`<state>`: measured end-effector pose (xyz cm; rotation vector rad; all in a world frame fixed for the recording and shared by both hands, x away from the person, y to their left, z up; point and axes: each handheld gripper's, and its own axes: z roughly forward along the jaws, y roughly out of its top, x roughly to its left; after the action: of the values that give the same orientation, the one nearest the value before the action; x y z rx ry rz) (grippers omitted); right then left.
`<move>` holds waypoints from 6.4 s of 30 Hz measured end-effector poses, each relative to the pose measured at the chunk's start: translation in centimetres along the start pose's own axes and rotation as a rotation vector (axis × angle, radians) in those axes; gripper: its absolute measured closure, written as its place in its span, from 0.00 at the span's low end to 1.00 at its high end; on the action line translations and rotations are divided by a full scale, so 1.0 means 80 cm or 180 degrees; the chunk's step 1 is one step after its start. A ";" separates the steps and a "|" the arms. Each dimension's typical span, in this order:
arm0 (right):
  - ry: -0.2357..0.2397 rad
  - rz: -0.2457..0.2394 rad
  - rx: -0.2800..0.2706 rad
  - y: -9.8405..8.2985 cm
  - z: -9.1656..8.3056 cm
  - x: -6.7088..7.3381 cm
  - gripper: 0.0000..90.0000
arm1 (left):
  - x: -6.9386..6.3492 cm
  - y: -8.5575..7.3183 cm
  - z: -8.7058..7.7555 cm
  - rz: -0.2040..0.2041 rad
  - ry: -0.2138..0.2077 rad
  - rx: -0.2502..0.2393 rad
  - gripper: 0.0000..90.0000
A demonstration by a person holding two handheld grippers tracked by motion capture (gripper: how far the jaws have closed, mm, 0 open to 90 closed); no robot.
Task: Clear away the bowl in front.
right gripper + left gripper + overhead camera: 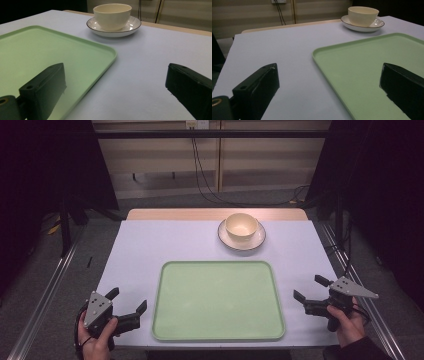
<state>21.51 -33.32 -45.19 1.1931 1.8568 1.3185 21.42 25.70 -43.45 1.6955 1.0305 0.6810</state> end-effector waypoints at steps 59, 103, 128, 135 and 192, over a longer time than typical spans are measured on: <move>0.0181 -0.0070 -0.0003 -0.001 0.003 0.005 0.03 | -0.040 0.058 0.074 0.0096 -0.0613 -0.0043 0.05; 0.0188 -0.0119 0.0029 -0.002 0.004 0.006 0.03 | -0.059 0.117 0.200 0.0359 -0.1012 0.0210 0.05; 0.0182 -0.0143 0.0025 -0.002 0.004 0.006 0.03 | -0.084 0.145 0.273 0.0372 -0.1068 0.0312 0.05; 0.0187 -0.0135 0.0019 -0.002 0.004 0.006 0.03 | -0.082 0.157 0.293 0.0362 -0.1031 0.0315 0.06; 0.0219 -0.0196 0.0018 -0.003 0.003 0.005 0.03 | -0.126 0.164 0.469 0.0205 -0.0663 0.0840 0.28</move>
<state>21.45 -32.85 -45.48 1.0972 1.9311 1.3365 51.44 -2.20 -43.78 1.9887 0.9524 0.4103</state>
